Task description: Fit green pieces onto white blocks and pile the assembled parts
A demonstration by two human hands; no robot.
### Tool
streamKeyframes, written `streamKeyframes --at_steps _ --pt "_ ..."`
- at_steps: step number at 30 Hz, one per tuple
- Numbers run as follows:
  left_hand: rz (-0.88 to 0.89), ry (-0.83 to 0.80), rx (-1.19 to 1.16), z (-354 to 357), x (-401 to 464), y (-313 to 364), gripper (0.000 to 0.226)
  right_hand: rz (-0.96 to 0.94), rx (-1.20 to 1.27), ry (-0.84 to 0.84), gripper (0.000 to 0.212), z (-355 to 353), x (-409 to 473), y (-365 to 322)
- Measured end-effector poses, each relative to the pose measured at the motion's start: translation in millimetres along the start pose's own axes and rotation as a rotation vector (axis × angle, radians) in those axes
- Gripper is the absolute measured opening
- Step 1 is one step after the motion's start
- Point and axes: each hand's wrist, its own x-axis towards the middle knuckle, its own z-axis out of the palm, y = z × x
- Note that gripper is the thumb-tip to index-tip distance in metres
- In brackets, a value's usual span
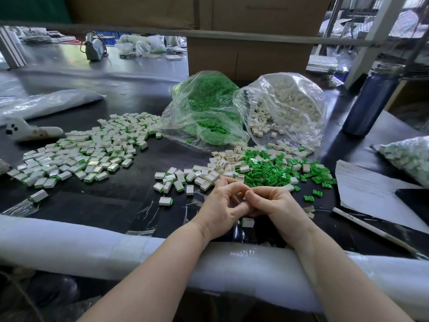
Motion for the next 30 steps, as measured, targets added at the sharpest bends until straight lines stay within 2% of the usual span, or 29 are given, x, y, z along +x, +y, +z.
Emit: streamKeyframes --at_steps 8,13,19,22,30 --pt "0.039 -0.039 0.068 1.2 0.8 -3.7 0.033 0.010 0.002 0.037 0.026 -0.1 0.1 0.6" --pt "0.056 -0.049 0.106 1.6 1.2 -5.0 0.030 0.014 0.009 0.064 0.030 0.7 -0.3 0.0" --pt "0.063 -0.054 0.113 2.2 0.8 -4.4 0.025 0.005 0.016 0.085 0.024 0.9 -0.7 0.7" --pt "0.068 -0.051 0.111 2.1 0.5 -4.0 0.019 -0.010 0.007 0.086 0.011 1.5 -0.4 0.9" --pt "0.052 -0.064 0.107 1.6 0.4 -3.1 0.016 -0.026 0.004 0.095 0.013 1.3 -1.1 0.7"
